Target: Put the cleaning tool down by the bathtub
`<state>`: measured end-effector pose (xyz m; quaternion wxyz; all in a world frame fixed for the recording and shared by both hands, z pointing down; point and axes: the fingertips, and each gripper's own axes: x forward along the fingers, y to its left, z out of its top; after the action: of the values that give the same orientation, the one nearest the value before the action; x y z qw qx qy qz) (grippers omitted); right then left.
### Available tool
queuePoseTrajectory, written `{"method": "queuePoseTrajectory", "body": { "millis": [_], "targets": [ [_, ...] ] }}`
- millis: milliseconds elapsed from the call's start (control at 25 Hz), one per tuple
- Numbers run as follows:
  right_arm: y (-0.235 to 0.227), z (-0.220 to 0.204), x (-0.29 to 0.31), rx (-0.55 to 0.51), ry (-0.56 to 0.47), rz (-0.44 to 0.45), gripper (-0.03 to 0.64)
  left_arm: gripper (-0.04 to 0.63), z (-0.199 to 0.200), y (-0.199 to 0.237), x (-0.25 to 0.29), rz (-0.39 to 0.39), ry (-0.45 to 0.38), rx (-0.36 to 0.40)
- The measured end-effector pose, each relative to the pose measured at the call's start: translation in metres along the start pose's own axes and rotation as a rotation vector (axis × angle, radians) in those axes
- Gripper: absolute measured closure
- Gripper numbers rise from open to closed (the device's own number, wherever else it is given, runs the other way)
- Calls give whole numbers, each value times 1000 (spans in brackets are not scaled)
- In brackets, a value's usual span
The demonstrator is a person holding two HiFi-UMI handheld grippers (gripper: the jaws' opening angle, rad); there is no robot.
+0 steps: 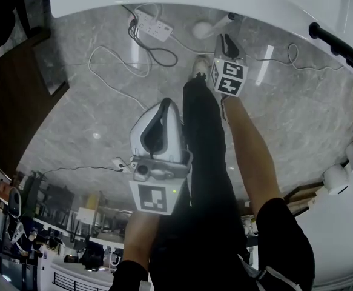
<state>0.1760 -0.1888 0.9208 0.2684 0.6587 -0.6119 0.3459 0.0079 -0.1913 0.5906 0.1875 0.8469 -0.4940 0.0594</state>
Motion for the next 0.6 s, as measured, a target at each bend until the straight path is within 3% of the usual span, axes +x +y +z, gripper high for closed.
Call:
{"method": "queuePoseTrajectory", "body": {
  "millis": [240,600],
  "targets": [
    [5,0,-27,8,0,-10,615,590,16,-2,-18,-4,-18,-5],
    [17,10,-82,44,2,-6,617,589,56,-13,-54,-27,-51,3]
  ]
}}
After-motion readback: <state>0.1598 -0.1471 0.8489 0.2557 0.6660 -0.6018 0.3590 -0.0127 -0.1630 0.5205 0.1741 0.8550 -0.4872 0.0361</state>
